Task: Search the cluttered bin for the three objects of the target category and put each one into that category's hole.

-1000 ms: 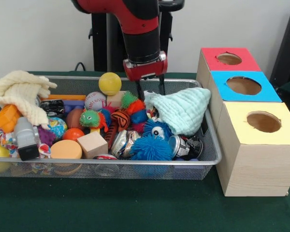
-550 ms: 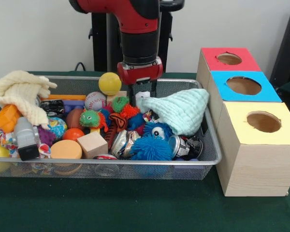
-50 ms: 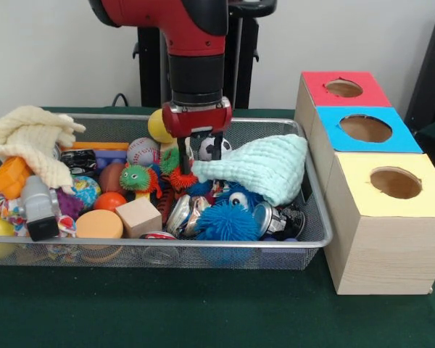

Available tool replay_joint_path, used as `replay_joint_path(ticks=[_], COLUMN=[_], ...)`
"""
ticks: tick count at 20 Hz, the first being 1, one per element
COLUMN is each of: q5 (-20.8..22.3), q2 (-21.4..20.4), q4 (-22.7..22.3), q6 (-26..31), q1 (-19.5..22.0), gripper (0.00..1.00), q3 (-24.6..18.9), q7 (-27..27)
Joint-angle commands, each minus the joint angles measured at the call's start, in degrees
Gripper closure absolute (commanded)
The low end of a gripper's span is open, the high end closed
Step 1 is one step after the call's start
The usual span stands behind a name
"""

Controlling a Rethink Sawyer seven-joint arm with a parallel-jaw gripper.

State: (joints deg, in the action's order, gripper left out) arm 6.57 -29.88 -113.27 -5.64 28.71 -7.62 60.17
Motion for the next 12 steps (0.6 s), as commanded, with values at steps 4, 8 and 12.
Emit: replay_joint_path(ticks=[4, 8, 12], q5=[-5.61, -7.96, -8.07], q2=[9.76, 13.67, 17.13], q4=[11.82, 14.49, 17.4], q6=[-7.33, -6.65, -7.1], q1=[-2.46, -3.0, -3.01], gripper=[0.0, 0.0, 0.0], q3=[0.97, 1.07, 0.93], q7=[15.41, 15.02, 13.53])
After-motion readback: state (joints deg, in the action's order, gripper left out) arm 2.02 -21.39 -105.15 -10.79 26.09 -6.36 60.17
